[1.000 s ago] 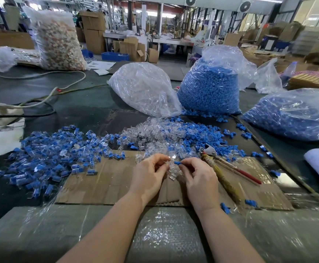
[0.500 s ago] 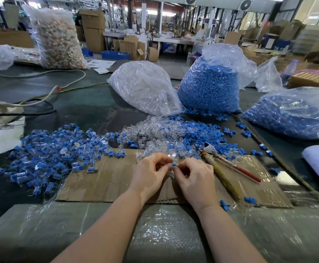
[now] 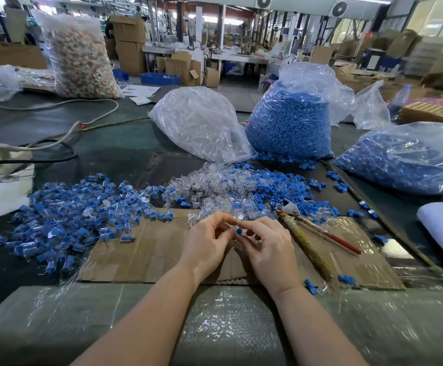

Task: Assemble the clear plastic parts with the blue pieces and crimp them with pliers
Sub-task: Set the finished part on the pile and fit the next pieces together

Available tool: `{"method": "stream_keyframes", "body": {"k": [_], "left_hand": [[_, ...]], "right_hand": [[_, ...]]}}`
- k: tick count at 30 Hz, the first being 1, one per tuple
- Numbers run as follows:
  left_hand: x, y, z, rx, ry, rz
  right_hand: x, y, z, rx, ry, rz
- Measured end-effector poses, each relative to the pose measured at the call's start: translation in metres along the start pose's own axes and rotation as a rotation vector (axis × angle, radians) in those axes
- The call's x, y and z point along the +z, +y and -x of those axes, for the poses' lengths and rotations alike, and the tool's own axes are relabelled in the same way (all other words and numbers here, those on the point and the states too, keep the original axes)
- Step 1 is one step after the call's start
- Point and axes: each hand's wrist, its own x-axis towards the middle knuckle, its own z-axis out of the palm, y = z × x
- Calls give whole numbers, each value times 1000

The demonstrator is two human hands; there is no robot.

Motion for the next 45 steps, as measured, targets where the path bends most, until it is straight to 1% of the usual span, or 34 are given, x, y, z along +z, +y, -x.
{"method": "stream_keyframes", "body": {"k": [4, 9, 18, 23, 27, 45], "left_hand": [[0, 1, 1, -4, -6, 11], [0, 0, 0, -15, 3, 33], [1, -4, -2, -9, 47, -11], [2, -6, -4, 4, 29, -7], [1, -6, -4, 13, 27, -3], [2, -8, -5, 0, 5, 57]], "right_hand": [[0, 0, 0, -5, 5, -5], [0, 0, 0, -13, 60, -4], [-2, -2, 1, -8, 29, -10], [-3, -2, 0, -23, -4, -31], [-4, -3, 0, -42, 6, -44], [-4, -2, 0, -32, -2, 12]]}}
